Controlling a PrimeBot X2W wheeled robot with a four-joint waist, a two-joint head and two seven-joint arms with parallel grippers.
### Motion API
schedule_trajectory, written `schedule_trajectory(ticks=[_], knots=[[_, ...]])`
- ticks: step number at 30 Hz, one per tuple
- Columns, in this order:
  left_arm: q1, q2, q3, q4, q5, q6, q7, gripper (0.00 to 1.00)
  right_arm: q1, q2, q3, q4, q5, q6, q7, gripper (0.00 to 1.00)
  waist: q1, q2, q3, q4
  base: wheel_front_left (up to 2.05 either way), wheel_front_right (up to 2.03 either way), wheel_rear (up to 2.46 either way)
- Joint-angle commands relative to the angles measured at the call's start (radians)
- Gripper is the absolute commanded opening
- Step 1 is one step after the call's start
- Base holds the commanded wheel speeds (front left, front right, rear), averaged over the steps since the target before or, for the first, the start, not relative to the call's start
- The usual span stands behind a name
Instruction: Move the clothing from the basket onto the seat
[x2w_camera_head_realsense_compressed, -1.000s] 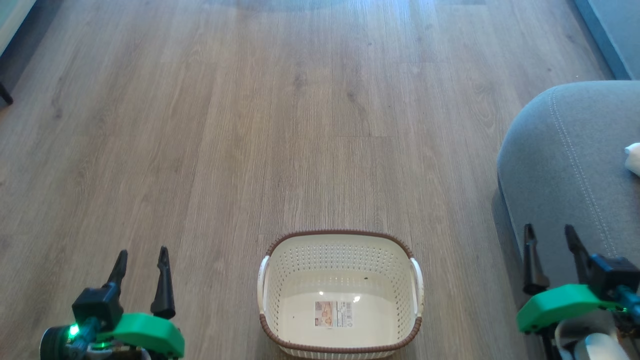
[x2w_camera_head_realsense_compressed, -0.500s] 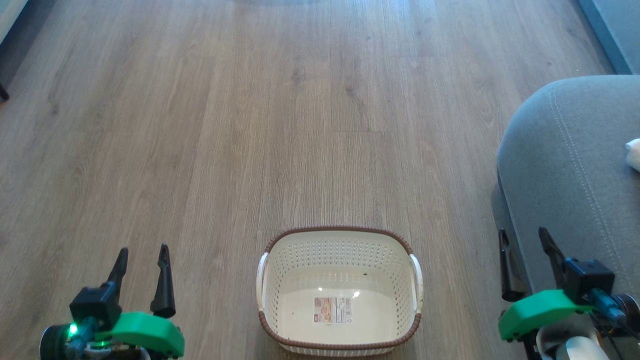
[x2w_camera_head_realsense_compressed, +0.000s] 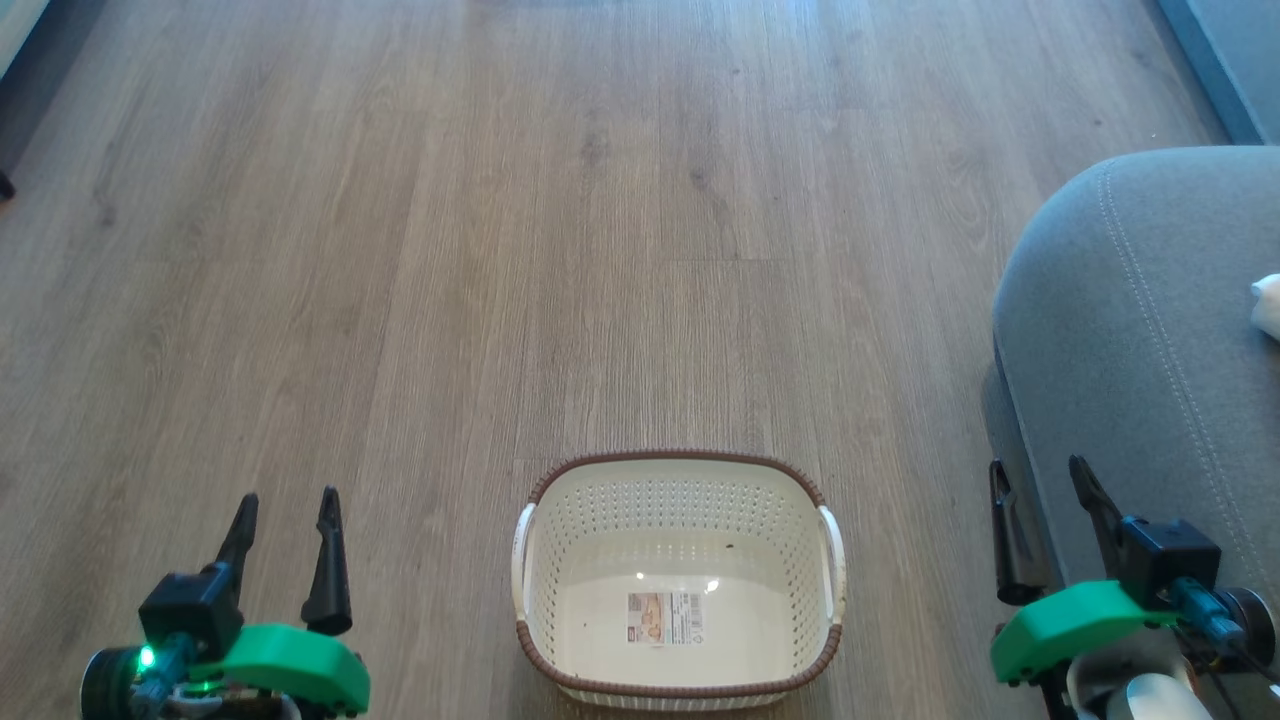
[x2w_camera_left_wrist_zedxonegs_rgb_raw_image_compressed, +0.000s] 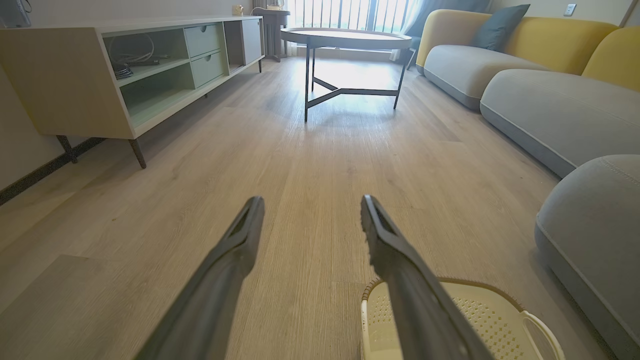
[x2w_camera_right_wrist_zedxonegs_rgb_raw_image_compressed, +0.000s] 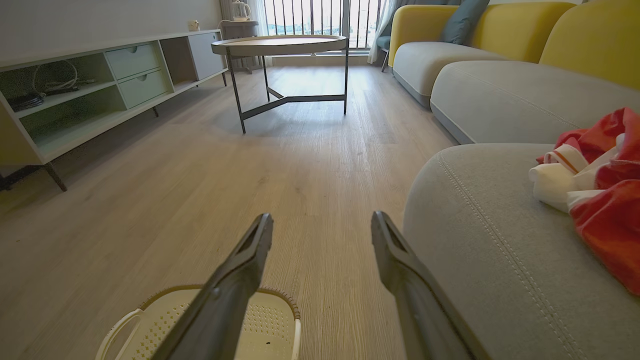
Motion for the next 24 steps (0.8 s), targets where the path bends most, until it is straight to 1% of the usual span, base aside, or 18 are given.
schedule_trajectory(ticks=[1, 5, 6, 9, 22, 24], knots=[[-0.041, 0.0, 0.032, -0.034, -0.001, -0.005, -0.005, 1.0, -0.034, -0.015, 0.022, -0.029, 0.002, 0.002, -0.013, 1.0, 0.0, -0.0001, 0.001, 0.0, 0.0, 0.0, 0.0], [-0.043, 0.0, 0.026, -0.027, -0.022, -0.012, -0.005, 1.0, -0.038, -0.015, 0.03, -0.032, 0.006, 0.002, -0.013, 1.0, 0.0, -0.0001, 0.004, -0.002, 0.0, 0.0, 0.0], [-0.001, -0.001, -0.003, 0.008, -0.021, -0.008, 0.0, 0.0, 0.0, 0.001, 0.01, 0.003, 0.002, 0.0, 0.0, 0.0, 0.0, -0.0001, 0.004, -0.002, 0.0, 0.0, 0.0], [0.013, -0.003, -0.002, 0.059, -0.023, -0.008, 0.002, 0.0, 0.012, 0.006, 0.015, 0.051, 0.004, 0.0, 0.001, 0.0, 0.0, -0.0001, 0.004, -0.002, 0.0, 0.0, 0.0], [-0.009, -0.003, 0.007, 0.057, -0.187, -0.011, 0.045, 0.0, -0.004, 0.008, 0.0, 0.051, 0.165, 0.0, 0.037, 0.0, 0.0, -0.0001, 0.005, -0.008, 0.0, 0.0, 0.0], [-0.01, -0.003, 0.007, 0.056, -0.198, -0.012, 0.048, 0.0, -0.005, 0.008, -0.001, 0.051, 0.176, 0.0, 0.04, 0.0, 0.0, -0.0001, 0.006, -0.008, 0.0, 0.0, 0.0]])
